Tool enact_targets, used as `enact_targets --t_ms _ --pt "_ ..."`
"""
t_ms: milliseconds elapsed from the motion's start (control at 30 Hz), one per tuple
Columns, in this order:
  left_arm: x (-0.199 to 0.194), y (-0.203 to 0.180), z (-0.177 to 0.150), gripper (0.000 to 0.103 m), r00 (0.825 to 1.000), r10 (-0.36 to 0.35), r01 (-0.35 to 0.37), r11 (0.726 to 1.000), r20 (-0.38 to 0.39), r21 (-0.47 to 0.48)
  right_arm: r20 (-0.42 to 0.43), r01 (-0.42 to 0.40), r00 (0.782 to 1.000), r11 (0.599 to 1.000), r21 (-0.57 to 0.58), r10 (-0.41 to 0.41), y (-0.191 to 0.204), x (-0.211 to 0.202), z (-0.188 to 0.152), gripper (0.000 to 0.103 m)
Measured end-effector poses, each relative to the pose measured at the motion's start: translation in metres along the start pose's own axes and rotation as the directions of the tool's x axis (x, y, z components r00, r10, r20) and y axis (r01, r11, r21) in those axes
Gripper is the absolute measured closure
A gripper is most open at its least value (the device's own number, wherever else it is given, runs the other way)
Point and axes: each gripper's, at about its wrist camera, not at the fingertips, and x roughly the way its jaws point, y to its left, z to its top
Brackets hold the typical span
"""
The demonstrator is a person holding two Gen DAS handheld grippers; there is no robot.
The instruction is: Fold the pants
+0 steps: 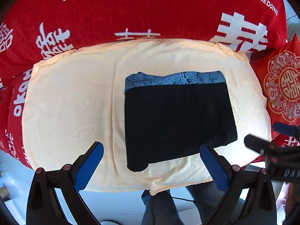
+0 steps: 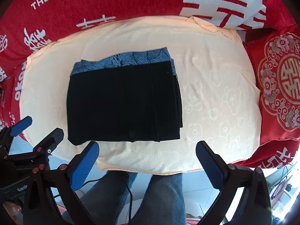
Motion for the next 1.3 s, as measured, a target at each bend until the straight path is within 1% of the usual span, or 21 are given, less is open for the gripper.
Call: enact_targets --t_ms 67,200,267,333,400,500,667,867,1300 --pt "-0.004 0.001 -0.005 0.000 1.000 -0.001 0.001 1.000 0.010 -0.011 0.015 0.012 1.000 1.000 -0.011 -0.012 0.001 -0.005 0.003 0.000" --pt "-0.005 -0.005 -0.015 0.000 1.000 0.014 -0.012 0.999 0.024 -0.049 -0.004 0.014 1.000 1.000 -0.015 -0.014 0.000 -0.005 0.010 0.000" --pt "-0.006 -0.010 -0.020 0.000 0.999 0.029 -0.027 0.996 0.015 -0.082 -0.006 0.000 1.000 1.000 -0.022 -0.001 -0.001 -0.004 0.010 0.000" --pt "-0.010 -0.017 -0.027 0.000 1.000 0.023 -0.021 0.995 0.021 -0.102 -0.003 -0.018 1.000 0.999 -0.028 0.018 -0.004 -0.006 0.006 0.000" --pt "-0.014 -0.023 -0.032 0.000 0.998 0.047 -0.044 0.994 0.029 -0.104 0.012 -0.036 0.999 0.999 -0.034 0.036 -0.008 -0.009 0.000 0.000" --pt "-0.022 -0.030 -0.036 0.000 0.995 0.084 -0.077 0.990 0.053 -0.122 0.013 -0.024 1.000 0.997 -0.073 0.025 -0.012 -0.010 -0.004 0.000" --pt "-0.030 -0.033 -0.045 0.000 0.994 0.091 -0.079 0.982 0.065 -0.170 0.032 -0.037 0.999 0.994 -0.101 0.041 -0.018 -0.017 -0.008 0.000" --pt "-0.035 -0.039 -0.054 0.000 0.991 0.116 -0.102 0.978 0.069 -0.180 0.023 -0.049 0.998 0.993 -0.107 0.052 -0.025 -0.016 -0.014 0.000" --pt "-0.038 -0.040 -0.060 0.000 0.989 0.126 -0.106 0.972 0.083 -0.209 0.007 -0.058 0.998 0.990 -0.132 0.060 -0.024 -0.010 -0.023 0.000"
